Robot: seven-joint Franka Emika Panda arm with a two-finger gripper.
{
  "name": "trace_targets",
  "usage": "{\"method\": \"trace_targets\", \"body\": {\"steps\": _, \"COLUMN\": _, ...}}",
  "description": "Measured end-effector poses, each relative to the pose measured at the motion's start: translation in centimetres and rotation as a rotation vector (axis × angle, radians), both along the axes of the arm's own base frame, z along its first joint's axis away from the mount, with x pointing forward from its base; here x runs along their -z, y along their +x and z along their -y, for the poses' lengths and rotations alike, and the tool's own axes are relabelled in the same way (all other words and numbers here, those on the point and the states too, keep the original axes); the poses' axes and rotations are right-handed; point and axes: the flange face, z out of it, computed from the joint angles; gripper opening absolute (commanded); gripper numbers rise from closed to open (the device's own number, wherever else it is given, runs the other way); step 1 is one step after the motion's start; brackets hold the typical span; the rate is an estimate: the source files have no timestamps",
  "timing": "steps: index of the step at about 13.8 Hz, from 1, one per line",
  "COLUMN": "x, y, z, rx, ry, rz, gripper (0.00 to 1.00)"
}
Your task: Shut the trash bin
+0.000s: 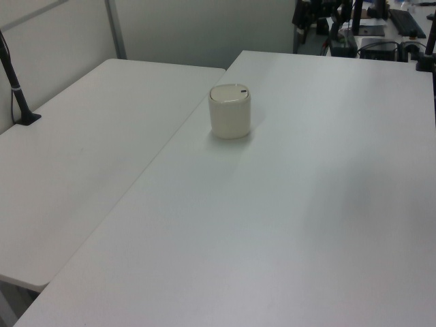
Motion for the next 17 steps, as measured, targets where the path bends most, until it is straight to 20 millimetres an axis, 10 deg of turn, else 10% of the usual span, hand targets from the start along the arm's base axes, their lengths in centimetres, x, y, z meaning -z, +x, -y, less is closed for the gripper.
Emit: {"method": "trace_targets", "body": {"steps": 17, "x": 0.8, "y": 0.4, "z": 2.2, "rx": -0.63, "ry": -0.075, "rz": -0.042, "gripper": 1.0}}
